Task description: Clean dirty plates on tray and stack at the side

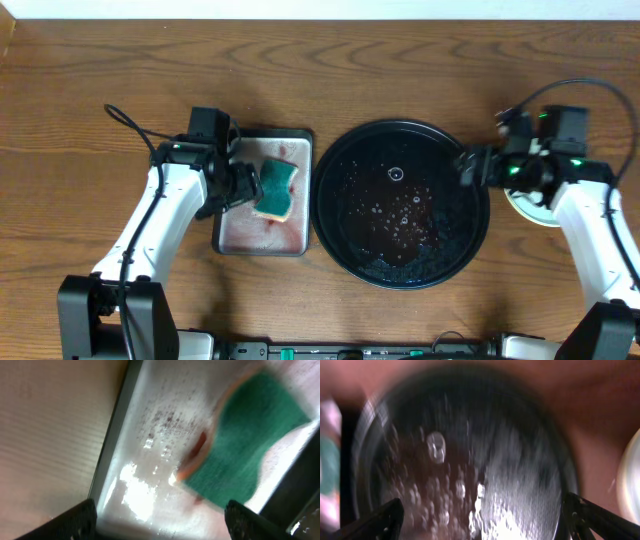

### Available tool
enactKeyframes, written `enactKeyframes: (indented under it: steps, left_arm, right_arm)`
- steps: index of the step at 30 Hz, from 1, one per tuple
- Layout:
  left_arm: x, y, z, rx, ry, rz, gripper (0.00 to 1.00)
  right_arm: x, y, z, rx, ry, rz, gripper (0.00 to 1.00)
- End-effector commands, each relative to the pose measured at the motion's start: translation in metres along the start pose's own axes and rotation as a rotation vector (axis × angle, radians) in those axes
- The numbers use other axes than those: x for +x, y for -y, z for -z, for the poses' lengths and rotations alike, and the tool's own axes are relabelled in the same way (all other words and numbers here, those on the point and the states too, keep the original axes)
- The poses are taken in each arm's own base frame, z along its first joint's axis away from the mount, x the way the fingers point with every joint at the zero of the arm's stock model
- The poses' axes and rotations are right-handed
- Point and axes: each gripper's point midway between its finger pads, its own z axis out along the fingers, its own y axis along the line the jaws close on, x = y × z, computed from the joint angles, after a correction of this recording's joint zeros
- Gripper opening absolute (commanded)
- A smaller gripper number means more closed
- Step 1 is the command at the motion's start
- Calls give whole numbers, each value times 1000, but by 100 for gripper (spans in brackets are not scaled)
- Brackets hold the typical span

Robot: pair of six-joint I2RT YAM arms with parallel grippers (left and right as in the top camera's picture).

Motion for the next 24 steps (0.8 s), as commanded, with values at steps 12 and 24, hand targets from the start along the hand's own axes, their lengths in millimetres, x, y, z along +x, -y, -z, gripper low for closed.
enactKeyframes:
  steps: [12,24]
  left_arm:
    - [48,-2,66,98,310,-173,82]
    - [77,-15,146,333,798,-180,83]
  right_arm:
    - [39,-8,49,136,79,122,99]
    - [52,-32,137,155,546,251,99]
